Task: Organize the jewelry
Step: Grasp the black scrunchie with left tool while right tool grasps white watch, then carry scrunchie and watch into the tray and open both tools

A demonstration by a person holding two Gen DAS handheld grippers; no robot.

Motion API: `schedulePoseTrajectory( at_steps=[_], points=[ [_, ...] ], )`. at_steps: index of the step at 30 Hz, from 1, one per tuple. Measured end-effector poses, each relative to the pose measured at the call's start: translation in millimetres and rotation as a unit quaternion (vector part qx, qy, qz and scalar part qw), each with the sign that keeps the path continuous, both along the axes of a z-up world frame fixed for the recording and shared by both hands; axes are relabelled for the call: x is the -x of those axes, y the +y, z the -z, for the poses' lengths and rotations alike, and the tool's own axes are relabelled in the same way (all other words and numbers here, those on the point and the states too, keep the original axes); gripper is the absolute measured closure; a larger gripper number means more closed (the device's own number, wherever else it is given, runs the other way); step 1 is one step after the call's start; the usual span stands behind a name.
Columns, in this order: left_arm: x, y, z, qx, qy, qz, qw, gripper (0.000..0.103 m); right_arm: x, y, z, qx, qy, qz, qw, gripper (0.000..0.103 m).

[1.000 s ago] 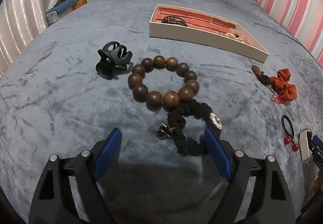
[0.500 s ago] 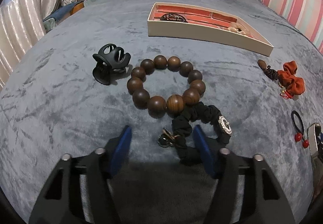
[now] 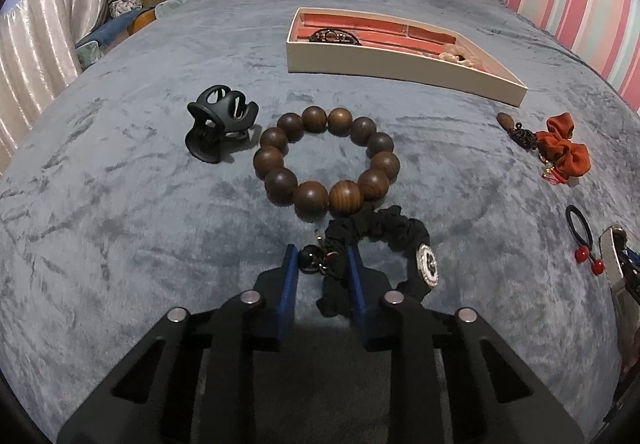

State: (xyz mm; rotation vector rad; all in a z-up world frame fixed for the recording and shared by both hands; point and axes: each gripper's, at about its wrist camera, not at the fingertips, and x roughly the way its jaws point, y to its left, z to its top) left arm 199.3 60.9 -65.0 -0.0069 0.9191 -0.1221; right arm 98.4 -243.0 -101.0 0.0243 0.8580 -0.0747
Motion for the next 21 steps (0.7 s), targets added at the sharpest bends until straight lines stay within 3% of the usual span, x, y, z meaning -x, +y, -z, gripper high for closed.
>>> schedulePoseTrajectory(
  at_steps=[21],
  points=[
    [23,17,-27,0.050,-0.036,0.009,0.9980,0.082,-15,-2,-29,-0.020,-0.050,-0.004,0.999,0.079]
  ],
)
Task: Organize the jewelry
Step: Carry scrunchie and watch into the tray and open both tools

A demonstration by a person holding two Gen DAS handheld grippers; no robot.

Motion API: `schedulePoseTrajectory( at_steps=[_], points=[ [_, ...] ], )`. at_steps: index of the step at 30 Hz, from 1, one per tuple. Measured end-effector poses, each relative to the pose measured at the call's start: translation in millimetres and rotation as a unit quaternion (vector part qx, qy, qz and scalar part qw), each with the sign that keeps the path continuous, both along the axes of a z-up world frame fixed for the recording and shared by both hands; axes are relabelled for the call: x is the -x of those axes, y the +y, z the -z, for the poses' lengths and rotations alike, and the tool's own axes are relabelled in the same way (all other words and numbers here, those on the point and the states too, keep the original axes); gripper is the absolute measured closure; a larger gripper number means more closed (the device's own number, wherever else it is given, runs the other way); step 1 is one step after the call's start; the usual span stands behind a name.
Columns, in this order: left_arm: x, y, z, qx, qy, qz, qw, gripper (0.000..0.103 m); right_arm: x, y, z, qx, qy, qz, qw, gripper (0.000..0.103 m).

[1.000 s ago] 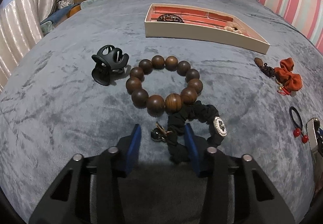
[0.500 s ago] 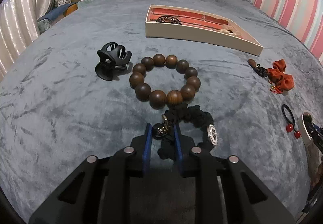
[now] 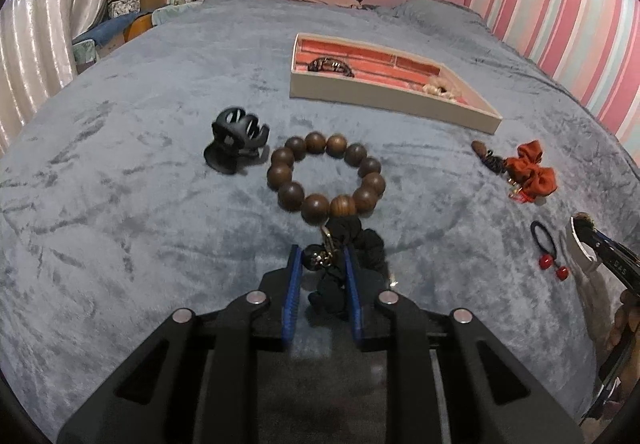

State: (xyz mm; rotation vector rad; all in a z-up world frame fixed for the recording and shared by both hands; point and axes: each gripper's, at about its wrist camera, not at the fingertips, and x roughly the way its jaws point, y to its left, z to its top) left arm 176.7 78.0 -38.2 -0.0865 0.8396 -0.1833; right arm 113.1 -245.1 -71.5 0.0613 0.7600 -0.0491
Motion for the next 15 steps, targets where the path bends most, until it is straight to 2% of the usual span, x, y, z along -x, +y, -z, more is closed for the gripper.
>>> schedulePoseTrajectory(
  at_steps=[9,15],
  points=[
    [-19,-14,-30,-0.012,-0.027,0.017,0.9994,0.082,-29,7,-27,-0.006,-0.030,-0.016,0.999,0.079],
    [-49,-18,-54,-0.011,-0.047,0.024,0.9986,0.082,-63,17,-50,-0.017,-0.050,-0.030,0.998,0.079]
  ],
)
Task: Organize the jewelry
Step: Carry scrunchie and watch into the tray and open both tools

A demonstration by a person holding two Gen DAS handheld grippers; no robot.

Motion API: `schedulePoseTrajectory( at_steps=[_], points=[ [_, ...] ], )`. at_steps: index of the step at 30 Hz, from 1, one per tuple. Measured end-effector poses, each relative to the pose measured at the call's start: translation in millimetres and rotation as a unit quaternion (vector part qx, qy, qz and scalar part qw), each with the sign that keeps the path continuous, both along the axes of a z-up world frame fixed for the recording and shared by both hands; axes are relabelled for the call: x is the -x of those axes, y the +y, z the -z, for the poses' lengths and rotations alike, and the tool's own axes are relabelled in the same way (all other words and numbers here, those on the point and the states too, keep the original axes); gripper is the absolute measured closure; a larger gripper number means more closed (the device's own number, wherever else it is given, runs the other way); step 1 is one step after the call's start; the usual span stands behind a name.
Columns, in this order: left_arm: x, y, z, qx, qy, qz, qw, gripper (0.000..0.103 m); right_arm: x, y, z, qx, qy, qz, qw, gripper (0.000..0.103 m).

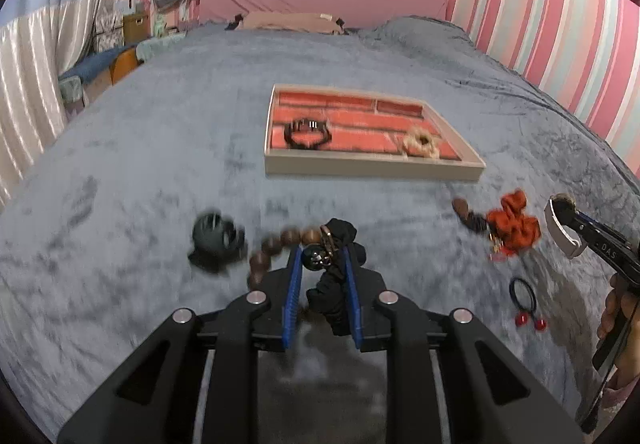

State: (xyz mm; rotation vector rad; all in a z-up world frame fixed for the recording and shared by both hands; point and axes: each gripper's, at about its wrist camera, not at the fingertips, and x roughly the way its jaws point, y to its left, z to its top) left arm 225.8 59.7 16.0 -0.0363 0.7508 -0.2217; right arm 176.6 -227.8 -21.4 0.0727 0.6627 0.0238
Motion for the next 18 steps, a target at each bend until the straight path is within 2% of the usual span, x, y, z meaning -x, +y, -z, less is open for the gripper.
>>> schedulePoseTrajectory(
  at_steps=[4,7,14,16,17,18],
  points=[
    [-32,-3,-15,0.012,-0.004,0.002,0.9999,0.082,-29,9,-11,-0.008,-0.007,-0.009,1.000,0.079],
    [-53,-8,-22,0.003,-0.010,0.003,0.9999,0.082,-56,19,-19,-0.014,-0.013,-0.015,1.000,0.080],
    [-131,-24,-31,0.004,-0.001,0.013,0.9999,0.082,-132,43,-27,-0.006,-0.012,-0.030,0.999,0.085],
    [-153,-25,-29,0.003,0.008,0.011,0.9999,0.082,-153,46,-28,-0.014,-0.011,-0.031,0.999,0.091],
    [-168,-27,-26,0.003,0.015,0.009,0.9998,0.082,-167,49,-29,-0.015,-0.010,-0.032,0.999,0.101],
    [-182,-28,-23,0.003,0.022,0.007,0.9997,0.082,-176,51,-30,-0.011,-0.011,-0.031,0.999,0.101]
  ],
)
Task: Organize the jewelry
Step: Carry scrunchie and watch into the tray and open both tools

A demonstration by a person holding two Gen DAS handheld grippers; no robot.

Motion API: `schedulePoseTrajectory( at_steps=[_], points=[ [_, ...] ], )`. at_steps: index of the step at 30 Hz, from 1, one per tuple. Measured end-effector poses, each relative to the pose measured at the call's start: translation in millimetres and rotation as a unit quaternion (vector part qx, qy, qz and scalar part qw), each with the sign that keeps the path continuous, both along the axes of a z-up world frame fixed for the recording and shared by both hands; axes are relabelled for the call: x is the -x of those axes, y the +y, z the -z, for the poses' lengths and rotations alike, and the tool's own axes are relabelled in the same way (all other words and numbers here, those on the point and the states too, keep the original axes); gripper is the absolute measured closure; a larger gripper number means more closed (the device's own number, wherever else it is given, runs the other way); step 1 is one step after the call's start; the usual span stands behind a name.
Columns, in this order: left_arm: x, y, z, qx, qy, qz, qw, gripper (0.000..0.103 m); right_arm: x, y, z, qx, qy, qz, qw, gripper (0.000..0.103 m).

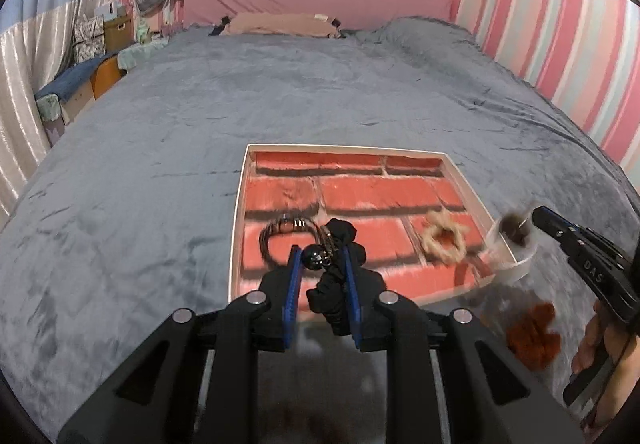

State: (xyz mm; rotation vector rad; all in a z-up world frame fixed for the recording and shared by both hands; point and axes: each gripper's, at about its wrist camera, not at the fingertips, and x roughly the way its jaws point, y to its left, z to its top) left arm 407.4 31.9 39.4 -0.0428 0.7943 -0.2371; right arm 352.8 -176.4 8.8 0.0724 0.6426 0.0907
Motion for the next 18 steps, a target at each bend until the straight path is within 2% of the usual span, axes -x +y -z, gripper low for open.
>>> schedulePoseTrajectory(
  at_steps=[3,7,11,18],
  points=[
    [-43,-2,13,-0.002,0.021,-0.012,0.9997,0.082,-39,7,6,0.020,0.009,-0.004,1.000,0.102],
    [-82,0,31,0.012,0.043,-0.025,0.9987,0.082,-79,7,27,0.020,0.038,-0.005,0.999,0.102],
    [-108,0,47,0.013,0.060,-0.029,0.9977,0.082,-90,4,39,0.027,0.042,-0.006,0.999,0.102],
    [-125,7,82,-0.020,0.095,-0.048,0.9942,0.081,-93,-1,54,0.024,0.056,-0.011,0.998,0.102]
  ],
)
